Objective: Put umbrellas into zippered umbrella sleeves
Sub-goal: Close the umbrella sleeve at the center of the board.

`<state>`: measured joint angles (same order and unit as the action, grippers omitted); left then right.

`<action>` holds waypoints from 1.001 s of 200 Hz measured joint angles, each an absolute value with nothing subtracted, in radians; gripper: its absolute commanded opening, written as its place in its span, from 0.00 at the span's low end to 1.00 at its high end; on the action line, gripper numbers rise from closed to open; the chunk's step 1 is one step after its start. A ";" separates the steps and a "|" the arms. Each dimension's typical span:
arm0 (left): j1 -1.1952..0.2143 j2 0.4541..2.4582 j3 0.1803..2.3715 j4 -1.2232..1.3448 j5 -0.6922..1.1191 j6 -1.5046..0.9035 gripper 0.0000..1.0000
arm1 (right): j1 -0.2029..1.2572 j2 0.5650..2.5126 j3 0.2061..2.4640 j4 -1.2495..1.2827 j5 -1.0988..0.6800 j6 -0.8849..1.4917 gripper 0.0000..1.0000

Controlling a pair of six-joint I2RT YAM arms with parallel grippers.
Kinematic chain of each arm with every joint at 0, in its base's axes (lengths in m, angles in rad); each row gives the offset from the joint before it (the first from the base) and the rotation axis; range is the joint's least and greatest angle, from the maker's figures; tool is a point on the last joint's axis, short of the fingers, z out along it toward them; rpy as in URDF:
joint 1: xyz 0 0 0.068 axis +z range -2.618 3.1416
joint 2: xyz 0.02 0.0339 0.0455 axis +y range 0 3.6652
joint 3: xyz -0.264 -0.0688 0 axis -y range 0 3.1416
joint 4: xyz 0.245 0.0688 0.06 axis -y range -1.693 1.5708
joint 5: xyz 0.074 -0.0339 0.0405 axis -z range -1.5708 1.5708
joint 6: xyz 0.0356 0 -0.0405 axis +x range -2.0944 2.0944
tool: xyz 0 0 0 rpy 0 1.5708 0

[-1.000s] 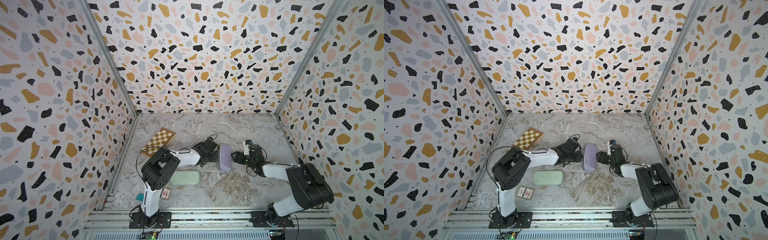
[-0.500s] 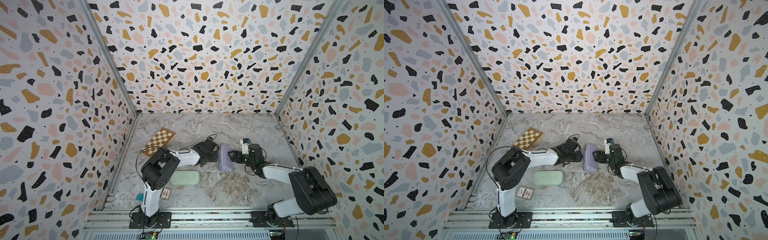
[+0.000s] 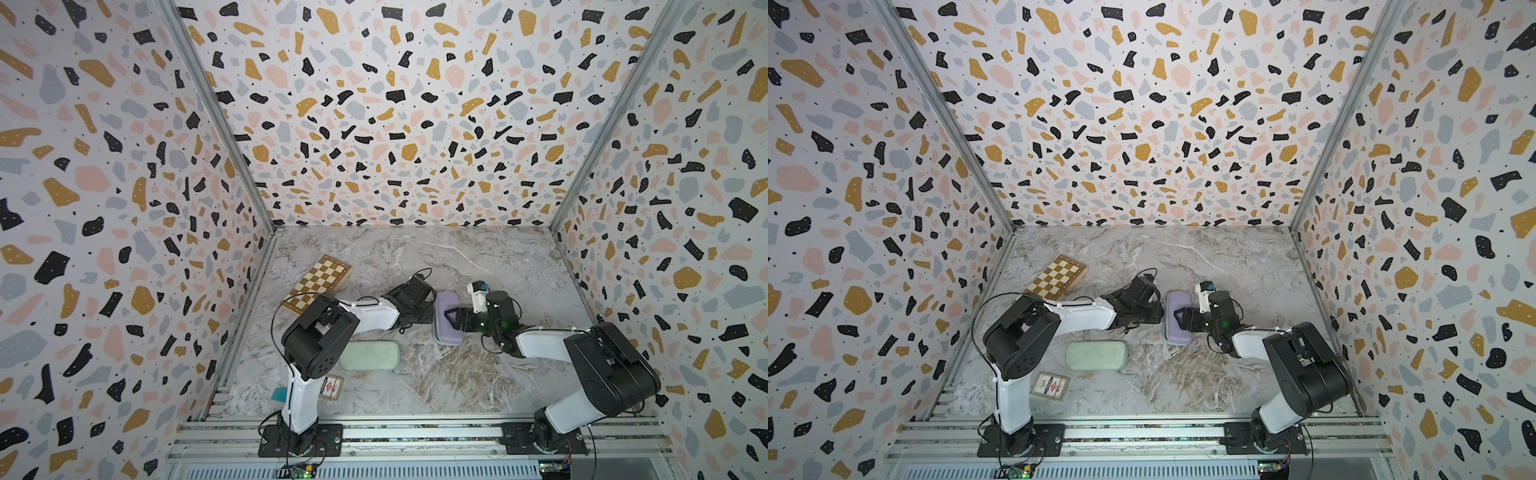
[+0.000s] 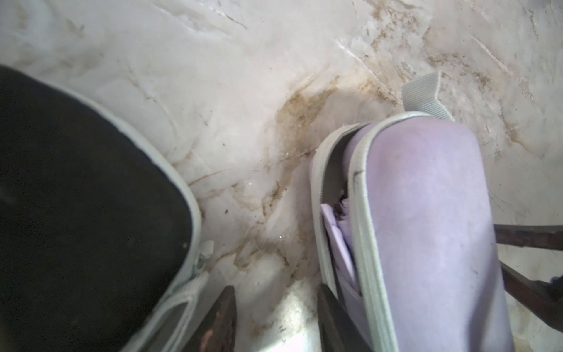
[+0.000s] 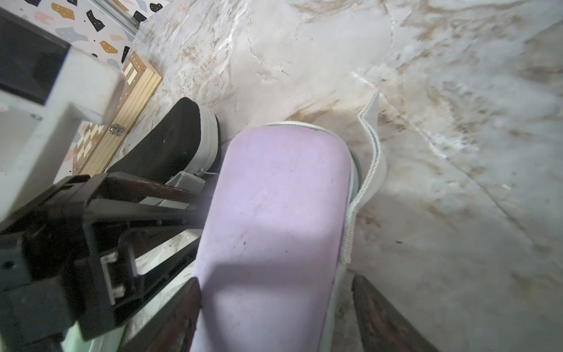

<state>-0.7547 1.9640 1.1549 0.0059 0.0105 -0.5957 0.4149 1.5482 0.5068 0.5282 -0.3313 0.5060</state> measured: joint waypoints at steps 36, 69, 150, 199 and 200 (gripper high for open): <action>-0.737 1.918 1.123 0.003 0.003 -0.595 0.41 | 0.405 1.547 0.504 0.532 -0.342 0.506 0.79; -0.721 1.894 1.151 0.005 -0.001 -0.585 0.33 | 0.380 1.528 0.484 0.534 -0.351 0.506 0.78; -0.716 2.011 1.245 0.026 0.077 -0.571 0.34 | 0.339 1.495 0.463 0.540 -0.380 0.499 0.74; -0.716 2.027 1.245 0.044 0.126 -0.572 0.35 | 0.339 1.512 0.463 0.554 -0.407 0.492 0.72; -0.716 2.027 1.245 0.045 0.126 -0.572 0.35 | 0.339 1.512 0.463 0.554 -0.408 0.492 0.72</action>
<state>-0.7162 2.0270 1.2446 0.0448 0.1261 -0.5716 0.3386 1.5120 0.4629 0.5541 -0.4076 0.4923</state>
